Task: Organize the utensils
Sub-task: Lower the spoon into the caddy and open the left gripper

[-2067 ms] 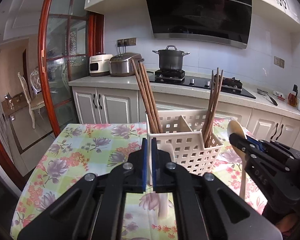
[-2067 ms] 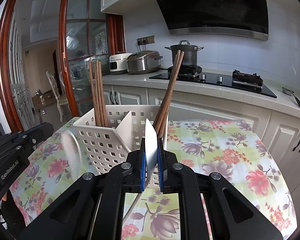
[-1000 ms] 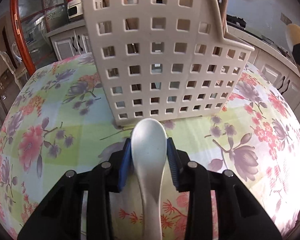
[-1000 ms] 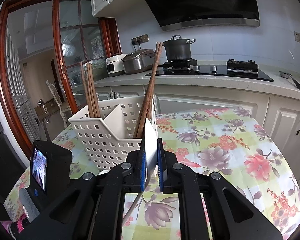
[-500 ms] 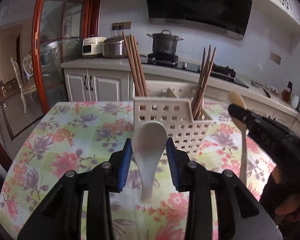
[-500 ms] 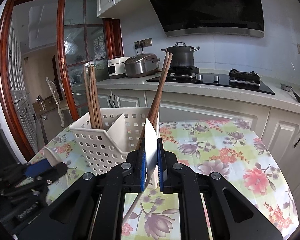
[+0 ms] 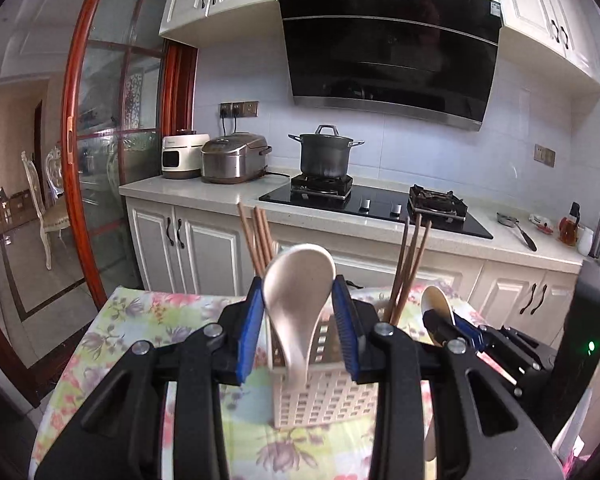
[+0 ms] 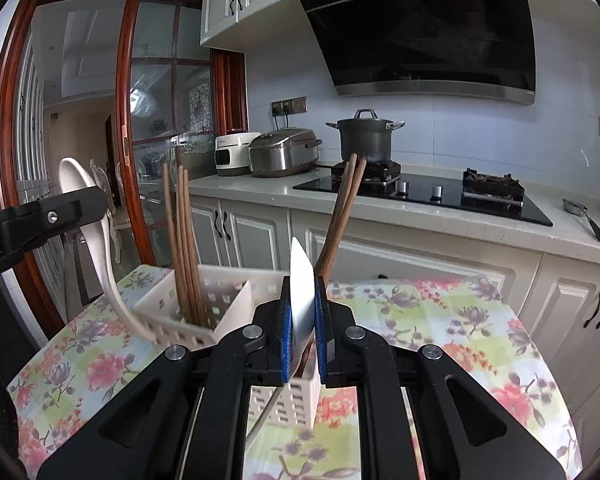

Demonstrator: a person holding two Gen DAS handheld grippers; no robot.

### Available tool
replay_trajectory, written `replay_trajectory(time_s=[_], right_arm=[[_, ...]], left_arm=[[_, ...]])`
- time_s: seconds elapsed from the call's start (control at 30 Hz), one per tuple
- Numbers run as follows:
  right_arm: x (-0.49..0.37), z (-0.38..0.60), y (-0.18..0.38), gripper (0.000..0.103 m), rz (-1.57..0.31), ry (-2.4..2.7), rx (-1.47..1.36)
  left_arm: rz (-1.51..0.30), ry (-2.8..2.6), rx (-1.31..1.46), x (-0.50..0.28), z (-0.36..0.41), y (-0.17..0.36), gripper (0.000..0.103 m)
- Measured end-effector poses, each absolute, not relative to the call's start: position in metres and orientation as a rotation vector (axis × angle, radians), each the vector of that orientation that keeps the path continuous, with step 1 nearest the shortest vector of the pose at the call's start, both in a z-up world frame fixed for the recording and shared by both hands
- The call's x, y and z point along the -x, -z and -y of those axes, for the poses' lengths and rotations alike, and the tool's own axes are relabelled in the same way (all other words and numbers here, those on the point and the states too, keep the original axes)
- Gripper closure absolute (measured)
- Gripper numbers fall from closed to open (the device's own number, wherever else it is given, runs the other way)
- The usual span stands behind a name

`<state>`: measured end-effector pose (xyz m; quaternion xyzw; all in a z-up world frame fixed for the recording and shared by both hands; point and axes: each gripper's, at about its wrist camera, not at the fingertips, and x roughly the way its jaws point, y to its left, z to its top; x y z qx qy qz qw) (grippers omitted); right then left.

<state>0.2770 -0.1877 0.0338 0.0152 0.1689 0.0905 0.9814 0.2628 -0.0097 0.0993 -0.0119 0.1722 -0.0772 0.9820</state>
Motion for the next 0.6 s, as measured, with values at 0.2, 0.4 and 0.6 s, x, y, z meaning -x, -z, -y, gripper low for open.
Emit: replay_trajectory(time_s=[0.2, 0.4, 0.6], right_arm=[[-0.295, 0.187, -0.051, 0.092, -0.303, -0.168, -0.005], [-0.311, 0.19, -0.06, 0.092, -0.283, -0.159, -0.006], [-0.325, 0.181, -0.053, 0.092, -0.232, -0.121, 0.062]], left_arm=[[-0.335, 0.172, 0.018, -0.288, 0.017, -0.117, 0.07], [-0.312, 0.18, 0.01, -0.299, 0.022, -0.132, 0.07], [-0.382, 0.165, 0.006, -0.318, 0.021, -0.106, 0.069]])
